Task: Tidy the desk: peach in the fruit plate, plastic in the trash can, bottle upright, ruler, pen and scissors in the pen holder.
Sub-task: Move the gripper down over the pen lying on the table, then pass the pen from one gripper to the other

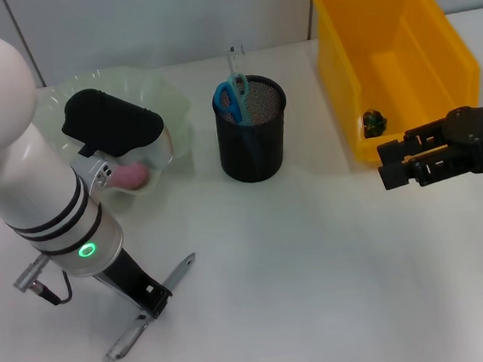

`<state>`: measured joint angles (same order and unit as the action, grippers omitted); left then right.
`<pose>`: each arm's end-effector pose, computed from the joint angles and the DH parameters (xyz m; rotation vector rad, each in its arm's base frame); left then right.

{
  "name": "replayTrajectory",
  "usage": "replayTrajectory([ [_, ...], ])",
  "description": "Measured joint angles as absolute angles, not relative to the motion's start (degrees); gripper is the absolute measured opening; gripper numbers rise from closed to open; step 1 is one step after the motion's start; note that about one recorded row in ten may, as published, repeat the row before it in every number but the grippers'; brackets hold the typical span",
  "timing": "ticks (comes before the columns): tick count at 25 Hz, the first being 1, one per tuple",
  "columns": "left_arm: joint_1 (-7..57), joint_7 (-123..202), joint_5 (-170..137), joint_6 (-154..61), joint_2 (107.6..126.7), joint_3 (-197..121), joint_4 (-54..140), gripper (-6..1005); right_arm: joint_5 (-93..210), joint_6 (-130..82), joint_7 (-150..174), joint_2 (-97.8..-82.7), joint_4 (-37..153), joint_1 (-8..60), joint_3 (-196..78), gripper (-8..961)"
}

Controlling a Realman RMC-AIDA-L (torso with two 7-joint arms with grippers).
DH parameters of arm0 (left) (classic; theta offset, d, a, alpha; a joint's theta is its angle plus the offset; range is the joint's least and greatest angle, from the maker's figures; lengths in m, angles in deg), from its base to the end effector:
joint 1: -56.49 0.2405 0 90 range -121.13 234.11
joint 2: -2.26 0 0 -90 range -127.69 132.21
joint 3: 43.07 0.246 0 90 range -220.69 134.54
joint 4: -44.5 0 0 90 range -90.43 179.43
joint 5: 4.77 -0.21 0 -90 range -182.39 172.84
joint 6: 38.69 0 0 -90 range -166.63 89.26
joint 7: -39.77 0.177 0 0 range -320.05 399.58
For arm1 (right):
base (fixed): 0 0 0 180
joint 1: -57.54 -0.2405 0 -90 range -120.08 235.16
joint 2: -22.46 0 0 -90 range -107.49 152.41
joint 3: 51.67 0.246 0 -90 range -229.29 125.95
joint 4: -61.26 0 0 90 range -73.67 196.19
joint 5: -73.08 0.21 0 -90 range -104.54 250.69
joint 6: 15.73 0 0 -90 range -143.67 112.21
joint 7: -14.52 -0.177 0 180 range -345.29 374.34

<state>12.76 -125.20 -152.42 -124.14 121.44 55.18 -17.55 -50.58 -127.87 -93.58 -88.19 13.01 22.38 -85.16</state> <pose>-0.1869 0.3354 -0.0925 -2.5407 -1.0622 0.8311 0.2222 0.3270 0.0619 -2.9108 1.0164 0.5834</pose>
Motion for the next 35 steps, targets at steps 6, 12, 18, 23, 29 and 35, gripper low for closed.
replayTrajectory([
  [6, 13.1, -125.1, -152.4, -124.3, 121.44, 55.4, -18.2, 147, -50.6, -127.8, -93.6, -88.19, 13.0, 22.4, -85.1, 630],
  [12, 13.8, -125.0, -152.1, -125.8, 121.4, 55.1, -20.2, 144, -50.6, -127.7, -93.6, -88.18, 13.0, 22.6, -85.1, 630],
  [18, 15.3, -122.2, -148.7, -129.9, 120.95, 49.8, -26.6, 142, -50.6, -127.9, -93.2, -88.22, 13.0, 22.8, -84.7, 630],
  [23, 16.8, -118.7, -142.3, -133.6, 120.84, 42.6, -31.8, 142, -49.6, -128.2, -93.1, -88.25, 12.8, 23.3, -84.6, 630],
  [29, 18.4, -116.6, -134.6, -136.3, 120.79, 36.7, -35.9, 142, -49.0, -129.0, -92.5, -88.28, 12.6, 23.7, -84.5, 630],
  [35, 19.3, -115.7, -127.1, -138.0, 120.63, 31.6, -38.7, 142, -48.9, -129.6, -91.1, -88.28, 12.9, 24.0, -84.5, 630],
])
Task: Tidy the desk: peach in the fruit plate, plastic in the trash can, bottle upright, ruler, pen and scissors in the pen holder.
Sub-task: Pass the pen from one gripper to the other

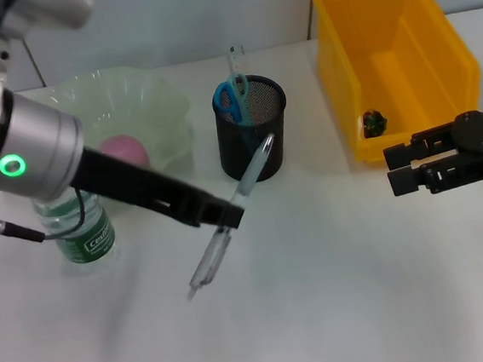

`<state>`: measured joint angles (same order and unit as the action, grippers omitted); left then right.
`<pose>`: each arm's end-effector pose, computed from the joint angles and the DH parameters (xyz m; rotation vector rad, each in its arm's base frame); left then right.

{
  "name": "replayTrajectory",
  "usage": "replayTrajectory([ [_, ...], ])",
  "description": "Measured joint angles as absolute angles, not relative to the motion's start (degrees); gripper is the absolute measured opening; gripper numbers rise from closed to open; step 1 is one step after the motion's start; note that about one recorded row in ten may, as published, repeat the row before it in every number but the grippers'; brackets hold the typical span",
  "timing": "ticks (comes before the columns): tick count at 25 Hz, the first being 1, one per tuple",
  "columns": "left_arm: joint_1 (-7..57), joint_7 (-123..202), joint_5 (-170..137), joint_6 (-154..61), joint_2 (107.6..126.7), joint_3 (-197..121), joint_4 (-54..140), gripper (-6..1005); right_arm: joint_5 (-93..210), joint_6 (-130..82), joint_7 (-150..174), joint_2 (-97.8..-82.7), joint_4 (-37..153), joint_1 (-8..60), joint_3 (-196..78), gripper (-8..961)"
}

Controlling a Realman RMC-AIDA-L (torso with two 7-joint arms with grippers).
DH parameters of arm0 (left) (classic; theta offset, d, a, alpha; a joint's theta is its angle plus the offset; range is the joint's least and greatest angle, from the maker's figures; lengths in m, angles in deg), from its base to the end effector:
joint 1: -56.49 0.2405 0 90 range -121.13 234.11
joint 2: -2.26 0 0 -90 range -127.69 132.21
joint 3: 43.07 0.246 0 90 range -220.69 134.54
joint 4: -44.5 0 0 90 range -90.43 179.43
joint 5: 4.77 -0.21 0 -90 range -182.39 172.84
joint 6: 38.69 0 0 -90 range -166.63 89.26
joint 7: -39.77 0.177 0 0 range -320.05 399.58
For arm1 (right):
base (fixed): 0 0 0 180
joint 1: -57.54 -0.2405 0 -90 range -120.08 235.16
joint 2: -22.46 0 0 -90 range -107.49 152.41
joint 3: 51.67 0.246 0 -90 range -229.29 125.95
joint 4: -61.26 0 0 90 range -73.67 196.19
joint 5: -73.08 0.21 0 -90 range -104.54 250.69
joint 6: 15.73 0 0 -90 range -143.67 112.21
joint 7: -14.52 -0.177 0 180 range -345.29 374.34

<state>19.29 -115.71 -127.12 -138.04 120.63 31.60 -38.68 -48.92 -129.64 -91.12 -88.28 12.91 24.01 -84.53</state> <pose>-0.0935 0.3244 -0.0166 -2.9030 -1.1160 0.0223 0.2253 0.3177 0.0649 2.9160 -0.9694 -0.6393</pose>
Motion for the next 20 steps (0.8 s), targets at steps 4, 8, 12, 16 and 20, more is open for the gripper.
replayTrajectory([
  [4, 19.6, -116.0, -122.9, -139.2, 120.63, 29.7, -39.4, 142, -48.9, -129.6, -90.2, -88.29, 13.0, 24.1, -84.5, 630],
  [8, 19.5, -117.2, -120.6, -140.5, 120.65, 28.7, -39.4, 143, -48.9, -129.6, -88.5, -88.98, 13.1, 24.0, -84.8, 630],
  [12, 18.7, -120.5, -119.1, -141.0, 120.68, 26.8, -38.9, 143, -48.9, -129.6, -85.7, -89.92, 13.2, 24.0, -84.6, 630],
  [16, 17.5, -122.1, -115.8, -140.7, 120.91, 22.3, -33.3, 143, -48.9, -129.0, -81.8, -90.91, 13.2, 24.5, -84.1, 630],
  [20, 16.9, -122.7, -114.8, -140.4, 120.89, 20.4, -28.7, 143, -48.7, -129.0, -79.5, -91.45, 12.5, 25.0, -83.8, 630],
])
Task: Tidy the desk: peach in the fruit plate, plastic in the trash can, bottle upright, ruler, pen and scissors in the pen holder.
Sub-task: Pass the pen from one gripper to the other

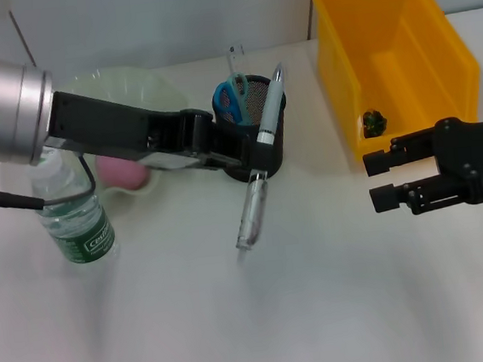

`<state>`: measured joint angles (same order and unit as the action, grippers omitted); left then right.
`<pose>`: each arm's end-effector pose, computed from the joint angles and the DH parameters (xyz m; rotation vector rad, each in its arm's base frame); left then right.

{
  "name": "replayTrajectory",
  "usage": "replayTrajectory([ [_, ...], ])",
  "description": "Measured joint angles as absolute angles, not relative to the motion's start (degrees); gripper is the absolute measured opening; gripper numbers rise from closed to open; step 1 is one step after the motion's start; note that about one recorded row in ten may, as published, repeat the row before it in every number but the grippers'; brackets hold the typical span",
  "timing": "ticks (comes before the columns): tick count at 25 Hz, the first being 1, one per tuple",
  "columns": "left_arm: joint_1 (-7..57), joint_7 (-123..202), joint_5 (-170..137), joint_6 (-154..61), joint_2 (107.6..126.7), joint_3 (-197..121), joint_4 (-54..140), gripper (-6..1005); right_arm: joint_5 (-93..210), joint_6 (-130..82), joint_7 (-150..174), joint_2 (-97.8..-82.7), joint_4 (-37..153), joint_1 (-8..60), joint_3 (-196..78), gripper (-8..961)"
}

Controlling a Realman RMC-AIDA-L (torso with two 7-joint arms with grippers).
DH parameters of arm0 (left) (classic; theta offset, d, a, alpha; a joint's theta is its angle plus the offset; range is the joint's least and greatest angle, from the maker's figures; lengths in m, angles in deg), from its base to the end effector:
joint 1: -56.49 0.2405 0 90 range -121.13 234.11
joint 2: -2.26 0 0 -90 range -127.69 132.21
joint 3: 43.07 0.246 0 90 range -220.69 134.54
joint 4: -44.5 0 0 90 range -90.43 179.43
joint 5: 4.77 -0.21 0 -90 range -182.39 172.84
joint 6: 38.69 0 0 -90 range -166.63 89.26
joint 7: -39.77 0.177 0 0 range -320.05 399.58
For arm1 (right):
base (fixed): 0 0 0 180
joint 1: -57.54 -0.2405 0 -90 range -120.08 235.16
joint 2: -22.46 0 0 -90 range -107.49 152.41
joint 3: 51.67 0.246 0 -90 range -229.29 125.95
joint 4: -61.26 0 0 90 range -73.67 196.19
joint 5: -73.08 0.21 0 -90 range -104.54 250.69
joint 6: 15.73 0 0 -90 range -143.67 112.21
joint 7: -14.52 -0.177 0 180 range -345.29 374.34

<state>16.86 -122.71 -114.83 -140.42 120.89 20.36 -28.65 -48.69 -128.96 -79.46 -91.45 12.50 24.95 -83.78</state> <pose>-0.0782 0.3327 0.0020 2.5998 1.4271 0.3371 0.2222 0.3120 0.0480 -2.9513 0.6968 0.7003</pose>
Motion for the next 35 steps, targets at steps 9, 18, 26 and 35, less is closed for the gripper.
replayTrajectory([
  [9, 15.0, -124.1, -114.8, -139.7, 121.08, 19.5, -24.3, 143, -45.4, -128.6, -72.1, -92.79, 9.1, 27.3, -83.1, 630],
  [18, 11.2, -125.1, -114.3, -138.4, 121.4, 17.4, -21.3, 143, -45.3, -127.1, -70.8, -92.53, 9.0, 27.1, -83.2, 629],
  [26, 11.6, -125.7, -105.6, -133.8, 121.36, 17.9, -20.2, 142, -45.6, -125.6, -69.6, -92.17, 8.7, 26.5, -83.6, 629],
  [35, 11.0, -125.9, -103.1, -132.4, 121.05, 18.3, -13.7, 142, -45.3, -124.0, -65.9, -92.41, 8.6, 27.0, -83.2, 629],
])
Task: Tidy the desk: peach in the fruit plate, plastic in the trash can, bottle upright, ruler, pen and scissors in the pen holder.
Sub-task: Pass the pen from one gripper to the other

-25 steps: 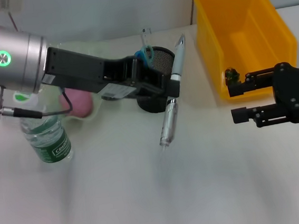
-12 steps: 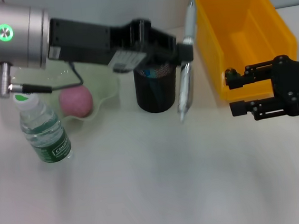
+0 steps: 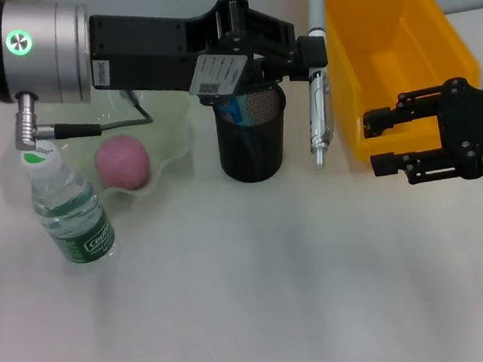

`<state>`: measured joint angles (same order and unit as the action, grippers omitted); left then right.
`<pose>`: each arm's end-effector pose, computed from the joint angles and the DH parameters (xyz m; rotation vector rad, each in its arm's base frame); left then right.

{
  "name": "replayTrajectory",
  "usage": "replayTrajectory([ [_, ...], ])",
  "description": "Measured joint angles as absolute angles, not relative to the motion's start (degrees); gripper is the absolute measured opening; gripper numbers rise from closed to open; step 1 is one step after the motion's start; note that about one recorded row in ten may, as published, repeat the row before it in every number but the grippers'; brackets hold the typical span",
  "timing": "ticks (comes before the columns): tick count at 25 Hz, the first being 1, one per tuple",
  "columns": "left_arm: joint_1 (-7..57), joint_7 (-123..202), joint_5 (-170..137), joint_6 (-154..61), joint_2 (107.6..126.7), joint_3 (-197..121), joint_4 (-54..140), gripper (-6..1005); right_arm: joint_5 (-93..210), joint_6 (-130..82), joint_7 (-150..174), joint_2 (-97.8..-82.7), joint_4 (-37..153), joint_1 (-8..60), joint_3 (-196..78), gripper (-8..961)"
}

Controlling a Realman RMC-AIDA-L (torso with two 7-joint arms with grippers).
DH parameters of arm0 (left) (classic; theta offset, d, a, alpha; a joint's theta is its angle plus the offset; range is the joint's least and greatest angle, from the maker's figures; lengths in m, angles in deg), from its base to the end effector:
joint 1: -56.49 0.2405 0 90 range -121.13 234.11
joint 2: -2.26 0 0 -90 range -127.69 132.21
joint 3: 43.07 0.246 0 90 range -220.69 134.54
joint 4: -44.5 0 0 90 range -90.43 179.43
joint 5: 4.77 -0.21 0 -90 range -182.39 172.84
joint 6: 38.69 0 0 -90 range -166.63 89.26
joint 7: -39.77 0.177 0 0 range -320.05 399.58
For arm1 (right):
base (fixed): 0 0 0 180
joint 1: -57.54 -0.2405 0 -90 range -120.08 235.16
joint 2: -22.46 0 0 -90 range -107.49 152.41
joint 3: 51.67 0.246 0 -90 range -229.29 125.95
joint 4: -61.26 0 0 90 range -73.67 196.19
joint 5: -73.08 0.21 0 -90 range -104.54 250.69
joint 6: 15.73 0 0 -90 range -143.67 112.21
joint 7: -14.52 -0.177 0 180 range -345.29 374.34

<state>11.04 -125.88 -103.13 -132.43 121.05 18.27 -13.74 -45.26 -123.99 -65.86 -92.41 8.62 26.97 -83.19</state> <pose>-0.0454 0.3598 -0.0079 2.2751 1.5610 0.6195 0.2260 0.3252 0.0583 -2.8194 0.3128 0.6648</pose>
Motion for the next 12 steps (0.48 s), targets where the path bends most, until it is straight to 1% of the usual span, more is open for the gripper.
replayTrajectory([
  [9, 12.0, -125.7, -103.2, -133.0, 120.83, 18.3, -14.7, 143, -43.4, -126.6, -67.1, -92.3, 8.3, 27.4, -82.1, 629],
  [12, 14.1, -125.0, -104.0, -131.7, 120.8, 21.4, -24.2, 143, -43.2, -127.3, -68.2, -92.24, 8.3, 27.4, -82.1, 629],
])
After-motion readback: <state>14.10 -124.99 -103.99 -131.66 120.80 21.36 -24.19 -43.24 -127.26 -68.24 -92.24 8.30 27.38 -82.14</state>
